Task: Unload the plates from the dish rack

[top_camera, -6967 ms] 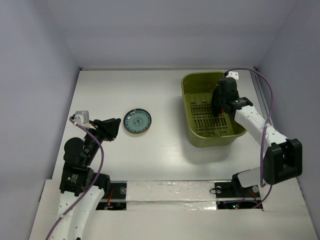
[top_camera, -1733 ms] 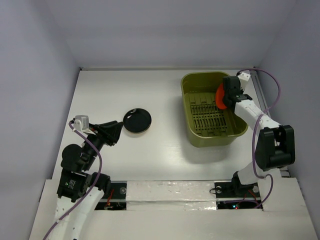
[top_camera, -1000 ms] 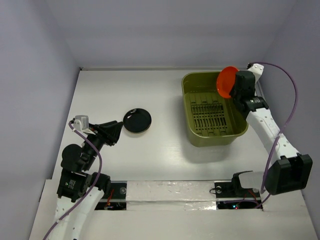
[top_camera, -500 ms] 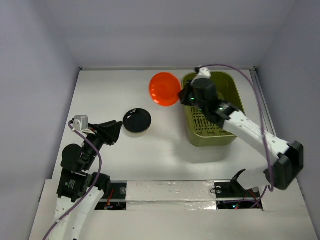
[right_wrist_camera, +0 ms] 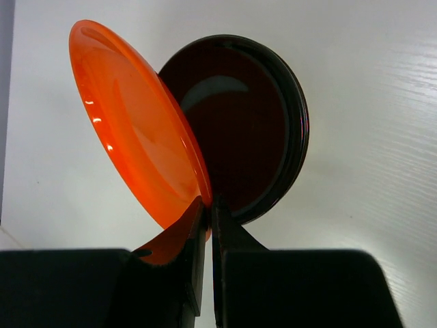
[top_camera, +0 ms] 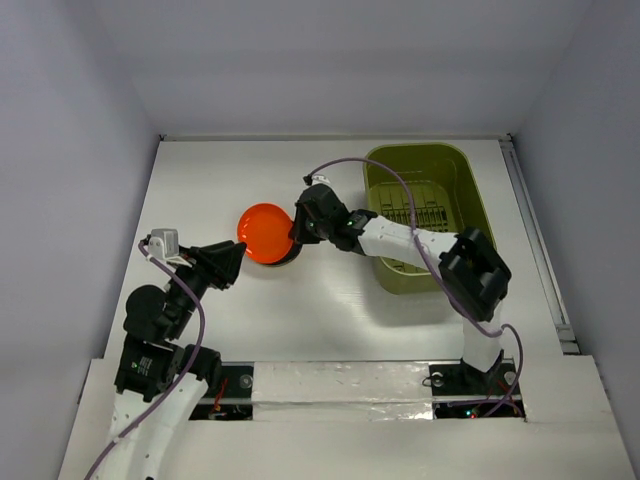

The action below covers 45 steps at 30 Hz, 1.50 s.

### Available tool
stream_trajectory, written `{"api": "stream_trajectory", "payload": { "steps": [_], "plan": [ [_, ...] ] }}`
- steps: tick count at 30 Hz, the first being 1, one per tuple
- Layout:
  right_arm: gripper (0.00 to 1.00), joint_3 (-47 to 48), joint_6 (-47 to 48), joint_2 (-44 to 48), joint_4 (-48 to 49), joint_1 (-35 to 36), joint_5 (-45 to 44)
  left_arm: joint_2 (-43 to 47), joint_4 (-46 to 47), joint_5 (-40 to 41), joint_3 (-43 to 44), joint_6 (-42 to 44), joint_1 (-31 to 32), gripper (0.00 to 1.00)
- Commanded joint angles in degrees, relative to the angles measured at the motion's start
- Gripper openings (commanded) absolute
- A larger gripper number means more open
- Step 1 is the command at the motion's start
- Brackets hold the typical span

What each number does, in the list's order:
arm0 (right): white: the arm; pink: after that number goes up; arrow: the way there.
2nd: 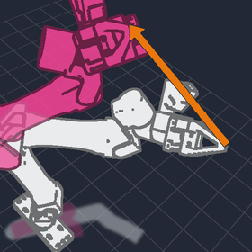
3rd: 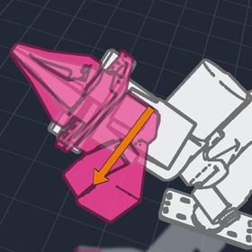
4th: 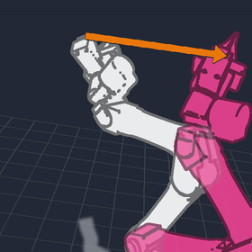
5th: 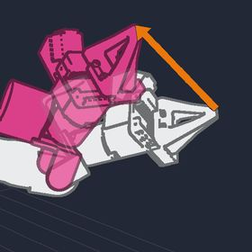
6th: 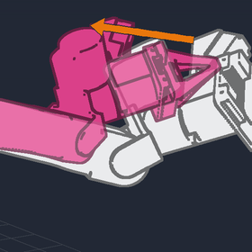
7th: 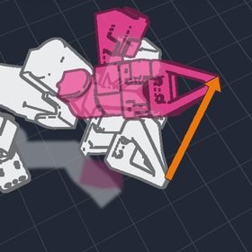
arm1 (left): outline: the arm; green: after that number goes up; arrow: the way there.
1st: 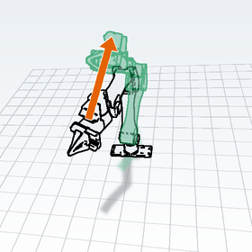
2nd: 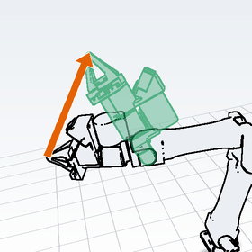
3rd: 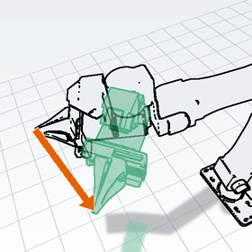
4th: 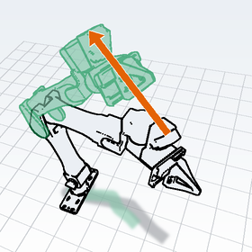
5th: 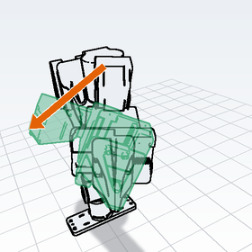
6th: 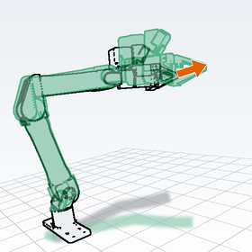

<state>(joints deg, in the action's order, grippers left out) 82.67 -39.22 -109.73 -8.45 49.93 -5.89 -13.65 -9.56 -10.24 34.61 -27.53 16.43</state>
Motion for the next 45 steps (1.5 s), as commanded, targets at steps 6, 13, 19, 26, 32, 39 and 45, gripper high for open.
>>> {"api": "stream_trajectory", "payload": {
  "steps": [6,13,19,26,32,39,45],
  "plan": [
    [0.06,3.5,-3.3,-2.7,5.7,-0.3,0.9,-1.6,2.1,-0.1,-0.2,0.2,0.3,0.35],
    [0.10,2.8,-4.9,-4.4,5.3,-0.3,-1.7,-1.9,2.0,0.1,-0.2,0.1,0.3,0.35],
    [0.13,2.1,-5.1,-3.6,4.0,-0.3,-4.0,-2.3,1.9,0.4,-0.1,0.1,0.3,0.35],
    [0.29,-0.1,-5.3,-2.8,3.7,-0.3,-6.4,-2.5,1.8,0.8,-0.1,0.0,0.3,0.35],
    [0.41,-0.5,-4.1,-1.8,2.4,-0.3,-7.6,-2.5,1.7,1.2,0.0,-0.1,0.3,0.35],
    [0.71,-6.7,-1.9,7.4,3.4,-0.3,-10.2,-3.0,1.6,1.1,-0.1,0.1,-0.3,0.35],
    [0.64,-11.2,2.4,18.7,4.7,0.8,-10.2,-2.5,2.0,0.1,0.1,0.2,-2.0,0.37]
  ]
}}
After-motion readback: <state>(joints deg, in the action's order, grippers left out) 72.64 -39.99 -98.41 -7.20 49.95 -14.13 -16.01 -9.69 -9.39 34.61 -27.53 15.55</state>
